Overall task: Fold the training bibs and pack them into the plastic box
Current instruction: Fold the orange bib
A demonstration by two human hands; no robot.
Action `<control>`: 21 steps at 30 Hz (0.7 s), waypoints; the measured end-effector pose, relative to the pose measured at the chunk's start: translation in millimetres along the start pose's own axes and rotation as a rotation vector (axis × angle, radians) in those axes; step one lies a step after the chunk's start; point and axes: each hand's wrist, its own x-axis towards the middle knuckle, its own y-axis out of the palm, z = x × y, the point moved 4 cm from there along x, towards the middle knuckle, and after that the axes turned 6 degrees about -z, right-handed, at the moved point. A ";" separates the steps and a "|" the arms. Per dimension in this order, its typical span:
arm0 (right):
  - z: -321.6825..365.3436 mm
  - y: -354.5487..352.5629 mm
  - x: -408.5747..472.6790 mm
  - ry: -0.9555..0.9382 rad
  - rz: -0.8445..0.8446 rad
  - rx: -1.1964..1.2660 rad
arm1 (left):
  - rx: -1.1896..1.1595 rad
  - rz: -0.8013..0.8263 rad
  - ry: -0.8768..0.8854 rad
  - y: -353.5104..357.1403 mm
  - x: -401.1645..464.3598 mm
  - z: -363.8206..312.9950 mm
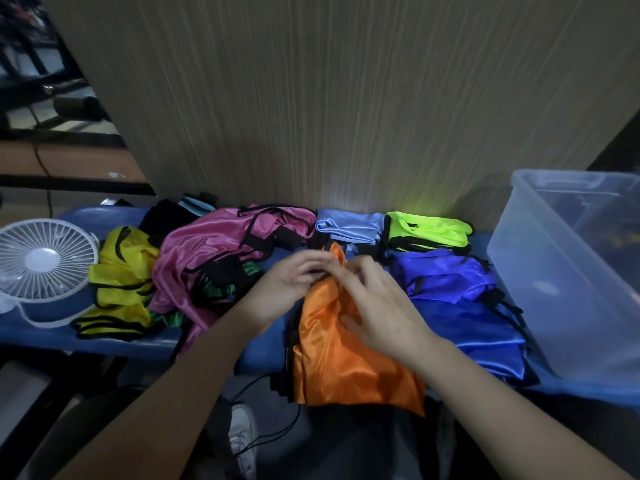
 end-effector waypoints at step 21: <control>10.3 12.1 -6.3 -0.079 0.279 0.020 | 0.103 0.046 -0.050 -4.4 -1.9 11.1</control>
